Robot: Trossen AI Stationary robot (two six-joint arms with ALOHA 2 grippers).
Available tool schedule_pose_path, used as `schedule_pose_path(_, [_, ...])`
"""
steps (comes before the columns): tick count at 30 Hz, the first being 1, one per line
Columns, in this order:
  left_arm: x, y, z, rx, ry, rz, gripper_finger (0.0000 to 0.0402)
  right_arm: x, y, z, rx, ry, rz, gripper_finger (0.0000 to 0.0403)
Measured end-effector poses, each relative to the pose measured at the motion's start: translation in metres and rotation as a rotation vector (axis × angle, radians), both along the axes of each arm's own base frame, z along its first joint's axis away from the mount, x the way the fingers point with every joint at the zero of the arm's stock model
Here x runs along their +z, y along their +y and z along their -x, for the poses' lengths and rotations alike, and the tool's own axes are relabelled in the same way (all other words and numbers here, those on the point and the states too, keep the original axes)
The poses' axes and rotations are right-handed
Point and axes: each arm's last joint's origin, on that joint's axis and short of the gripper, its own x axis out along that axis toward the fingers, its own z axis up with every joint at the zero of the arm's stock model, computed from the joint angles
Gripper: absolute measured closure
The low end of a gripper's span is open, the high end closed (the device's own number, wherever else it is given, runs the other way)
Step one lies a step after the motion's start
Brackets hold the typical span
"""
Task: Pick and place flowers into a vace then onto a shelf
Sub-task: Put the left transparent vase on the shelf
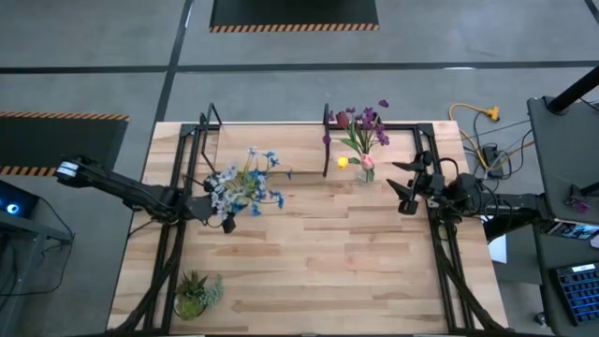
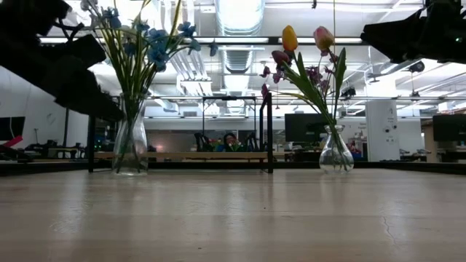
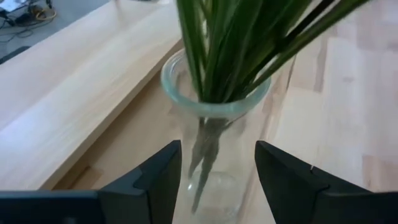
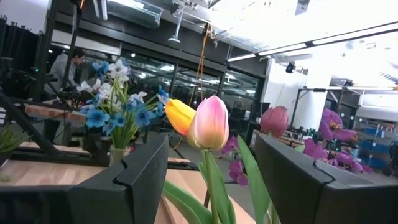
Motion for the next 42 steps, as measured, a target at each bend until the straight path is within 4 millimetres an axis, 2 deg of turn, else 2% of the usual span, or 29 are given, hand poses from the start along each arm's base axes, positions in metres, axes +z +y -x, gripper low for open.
schedule_pose_path(12, [-0.01, 0.0, 0.0, -0.028, -0.077, 0.008, 0.012, 0.0, 0.0, 0.0, 0.0, 0.0, 0.0, 0.017])
schedule_pose_path(24, [-0.014, 0.001, 0.001, -0.06, -0.262, -0.161, 0.0115, 0.0, 0.0, 0.0, 0.0, 0.0, 0.0, 0.017])
schedule_pose_path(29, [-0.025, 0.003, 0.006, -0.062, -0.252, -0.17, 0.0115, 0.0, 0.0, 0.0, 0.0, 0.0, 0.0, 0.017])
schedule_pose_path(36, [-0.013, 0.005, 0.0, -0.035, -0.292, -0.168, 0.0115, 0.0, 0.0, 0.0, -0.005, 0.004, 0.016, 0.017])
schedule_pose_path(42, [-0.019, 0.004, -0.003, -0.034, -0.25, -0.152, 0.0115, 0.0, 0.0, 0.0, -0.006, 0.0, 0.017, 0.017])
